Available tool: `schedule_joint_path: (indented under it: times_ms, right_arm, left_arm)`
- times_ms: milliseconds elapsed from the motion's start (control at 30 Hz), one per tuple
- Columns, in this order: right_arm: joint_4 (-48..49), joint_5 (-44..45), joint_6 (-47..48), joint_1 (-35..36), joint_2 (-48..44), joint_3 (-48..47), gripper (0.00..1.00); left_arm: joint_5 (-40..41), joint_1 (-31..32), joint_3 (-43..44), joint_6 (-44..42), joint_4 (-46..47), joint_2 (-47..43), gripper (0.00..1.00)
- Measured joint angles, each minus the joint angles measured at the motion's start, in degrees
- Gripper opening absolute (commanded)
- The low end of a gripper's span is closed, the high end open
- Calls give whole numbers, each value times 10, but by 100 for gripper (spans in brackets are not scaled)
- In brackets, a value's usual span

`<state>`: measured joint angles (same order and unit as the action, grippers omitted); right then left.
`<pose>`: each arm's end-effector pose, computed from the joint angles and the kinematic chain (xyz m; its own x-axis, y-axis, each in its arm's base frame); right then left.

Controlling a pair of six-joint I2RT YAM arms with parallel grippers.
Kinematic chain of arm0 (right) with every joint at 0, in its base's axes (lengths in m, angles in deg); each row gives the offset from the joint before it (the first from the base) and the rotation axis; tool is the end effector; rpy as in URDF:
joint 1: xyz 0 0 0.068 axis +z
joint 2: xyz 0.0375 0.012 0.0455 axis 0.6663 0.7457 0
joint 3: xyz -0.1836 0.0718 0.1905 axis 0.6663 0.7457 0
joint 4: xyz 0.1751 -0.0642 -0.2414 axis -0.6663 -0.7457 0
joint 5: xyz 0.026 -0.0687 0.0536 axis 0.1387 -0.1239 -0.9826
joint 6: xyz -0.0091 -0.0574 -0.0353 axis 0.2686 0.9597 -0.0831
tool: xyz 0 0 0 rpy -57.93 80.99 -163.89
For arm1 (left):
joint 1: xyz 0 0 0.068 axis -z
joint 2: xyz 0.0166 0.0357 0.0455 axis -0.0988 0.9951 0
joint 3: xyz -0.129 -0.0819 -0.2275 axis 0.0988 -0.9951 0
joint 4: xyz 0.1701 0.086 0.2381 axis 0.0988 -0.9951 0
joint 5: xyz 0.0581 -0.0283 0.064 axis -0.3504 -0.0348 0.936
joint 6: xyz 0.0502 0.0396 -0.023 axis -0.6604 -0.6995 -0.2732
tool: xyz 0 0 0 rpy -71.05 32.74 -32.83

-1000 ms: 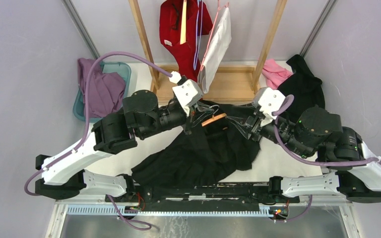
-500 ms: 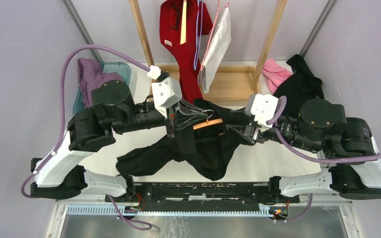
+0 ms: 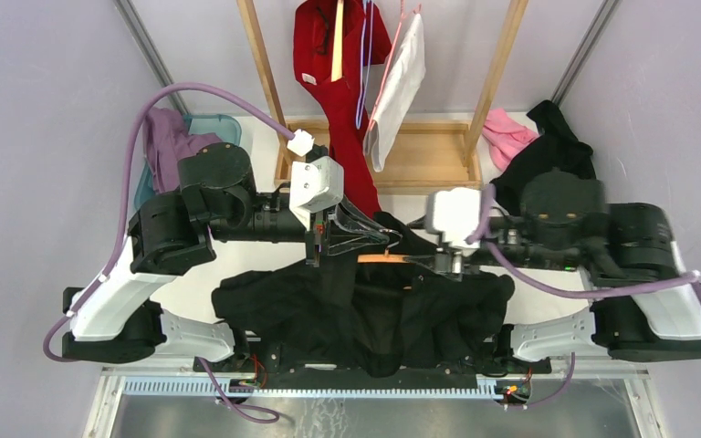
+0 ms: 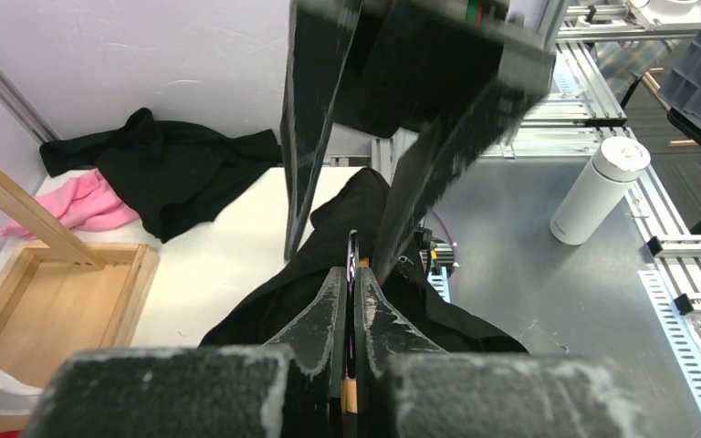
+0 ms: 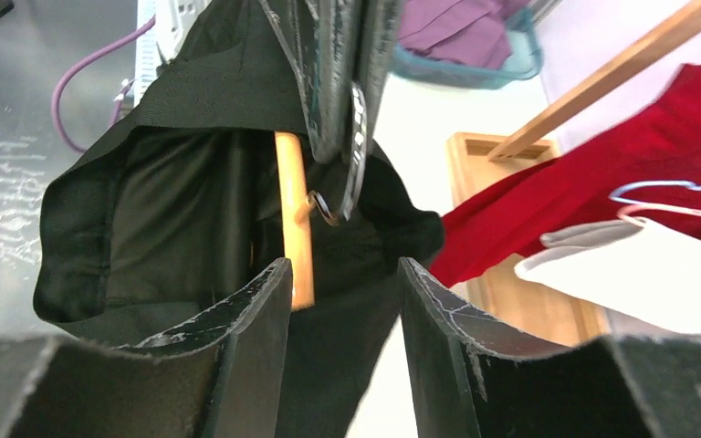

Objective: Place the skirt on the hanger
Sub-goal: Pick up the hanger at the center of the board, then place the hanger on the clothesline.

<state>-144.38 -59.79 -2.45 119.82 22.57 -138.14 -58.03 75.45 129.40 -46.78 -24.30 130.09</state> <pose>0.0423 0.1827 0.5810 0.1842 -0.3617 -0.9139 -0.9481 0.1798 -0.2622 0.0663 -0.2311 0.5908 0.0493 0.0731 -0.9961 0.9985 0.0182 0.0508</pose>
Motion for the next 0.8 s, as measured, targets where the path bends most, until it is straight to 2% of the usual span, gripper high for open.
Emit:
schedule_joint_path:
  times_ms: [300,667,733,800]
  right_arm:
    - [2,-87,-17,-60,51,74,50]
    - [27,-120,-33,-81,-2,137,50]
    - [31,-123,-35,-82,-15,139,44]
    - [37,-125,-36,-83,-25,139,27]
  left_arm:
    - [-6,-1,-1,0,-11,-1,3]
    - [-5,-2,-18,0,-4,-13,3]
    - [-5,-2,-21,0,-1,-15,3]
    - [-5,-2,-24,0,3,-18,3]
